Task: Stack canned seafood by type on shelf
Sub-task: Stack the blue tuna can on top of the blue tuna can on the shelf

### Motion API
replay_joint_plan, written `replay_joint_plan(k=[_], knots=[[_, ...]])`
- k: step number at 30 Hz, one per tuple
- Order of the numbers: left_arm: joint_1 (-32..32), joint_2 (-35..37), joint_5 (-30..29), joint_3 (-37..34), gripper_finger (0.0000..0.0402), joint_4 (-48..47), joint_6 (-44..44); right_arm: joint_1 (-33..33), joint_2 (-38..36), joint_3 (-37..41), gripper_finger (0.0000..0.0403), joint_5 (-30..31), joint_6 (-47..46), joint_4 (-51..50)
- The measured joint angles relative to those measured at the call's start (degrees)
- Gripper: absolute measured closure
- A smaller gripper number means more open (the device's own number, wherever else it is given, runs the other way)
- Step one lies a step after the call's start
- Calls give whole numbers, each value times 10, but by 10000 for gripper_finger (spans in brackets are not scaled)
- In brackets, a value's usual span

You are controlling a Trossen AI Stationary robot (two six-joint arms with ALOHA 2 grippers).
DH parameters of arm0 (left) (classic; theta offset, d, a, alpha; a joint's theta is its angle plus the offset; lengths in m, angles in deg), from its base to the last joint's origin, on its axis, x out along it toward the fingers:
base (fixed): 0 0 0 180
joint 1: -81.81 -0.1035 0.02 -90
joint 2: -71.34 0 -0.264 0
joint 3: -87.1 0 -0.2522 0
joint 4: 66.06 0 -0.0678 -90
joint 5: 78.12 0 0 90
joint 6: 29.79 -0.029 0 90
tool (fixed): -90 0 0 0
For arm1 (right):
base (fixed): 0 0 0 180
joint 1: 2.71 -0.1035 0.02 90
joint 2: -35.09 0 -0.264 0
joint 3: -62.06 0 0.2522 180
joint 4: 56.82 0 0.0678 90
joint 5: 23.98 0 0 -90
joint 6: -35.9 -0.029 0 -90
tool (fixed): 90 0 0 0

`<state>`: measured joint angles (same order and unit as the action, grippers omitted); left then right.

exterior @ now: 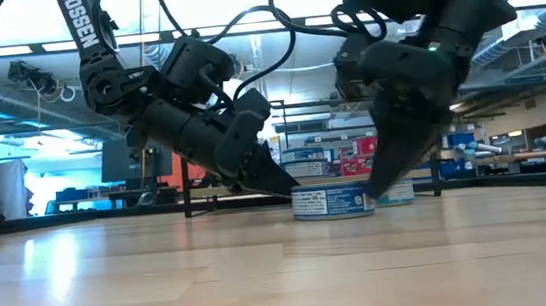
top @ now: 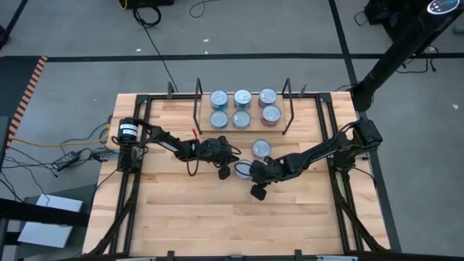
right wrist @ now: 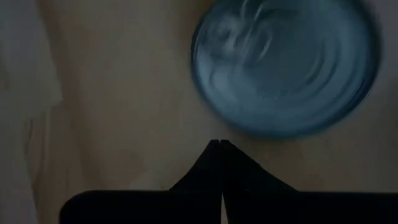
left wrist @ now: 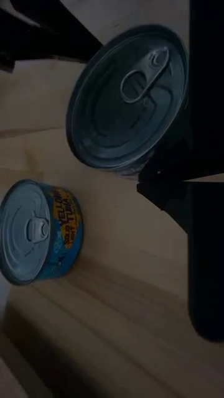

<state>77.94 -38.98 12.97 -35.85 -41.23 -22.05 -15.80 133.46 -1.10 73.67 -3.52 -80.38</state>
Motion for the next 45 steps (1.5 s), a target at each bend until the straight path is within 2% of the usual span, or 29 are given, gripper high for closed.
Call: replay_joint_plan(k=[6,13,28,45], knots=[[2,0,-5,0,398,-5,-2,17,-1,0,398,7,0,54],[2,0,-8,0,398,-10,-2,28,-20,0,398,9,-8,72],[5,1,57,0,398,-5,-2,36,-53,0,398,56,-75,121],[23,1,55,0,398,-9,-17,64,-53,0,398,54,-96,149]])
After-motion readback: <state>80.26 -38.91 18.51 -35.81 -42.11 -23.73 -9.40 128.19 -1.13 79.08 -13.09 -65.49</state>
